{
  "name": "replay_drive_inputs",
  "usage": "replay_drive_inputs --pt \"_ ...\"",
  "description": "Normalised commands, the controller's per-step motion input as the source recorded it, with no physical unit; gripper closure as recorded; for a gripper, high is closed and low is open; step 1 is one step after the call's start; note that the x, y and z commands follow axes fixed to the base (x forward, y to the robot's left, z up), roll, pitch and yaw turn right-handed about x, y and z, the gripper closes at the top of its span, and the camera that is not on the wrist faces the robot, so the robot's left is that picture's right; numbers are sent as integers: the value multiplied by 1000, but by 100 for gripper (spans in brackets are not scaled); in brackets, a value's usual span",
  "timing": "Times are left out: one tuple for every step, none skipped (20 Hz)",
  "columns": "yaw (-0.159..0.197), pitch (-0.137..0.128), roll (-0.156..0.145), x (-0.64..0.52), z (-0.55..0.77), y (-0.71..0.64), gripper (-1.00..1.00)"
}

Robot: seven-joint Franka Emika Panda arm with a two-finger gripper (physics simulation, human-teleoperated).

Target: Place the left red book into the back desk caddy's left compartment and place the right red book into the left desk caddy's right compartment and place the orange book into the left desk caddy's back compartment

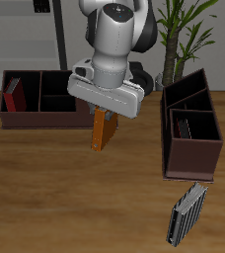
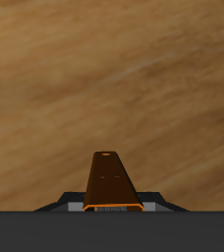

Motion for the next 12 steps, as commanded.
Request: replay_drive_inputs --pt "-12 48 -57 -553 492 213 100" --pt "5 127 65 -658 355 360 100" --pt "80 -53 105 -611 359 327 100" --pt "155 -92 68 -820 444 340 100" --pt "18 13 44 -715 307 251 100" --pt "46 29 63 -679 255 329 100" --pt "116 -64 -24 -620 282 198 100" --pt "52 -35 55 -515 263 193 100" --pt "52 -8 9 -486 245 131 100" --pt "79 -90 -25 -481 304 106 100" --pt "40 -59 -19 -848 504 165 100" --pt "34 -53 73 -368 260 138 100"
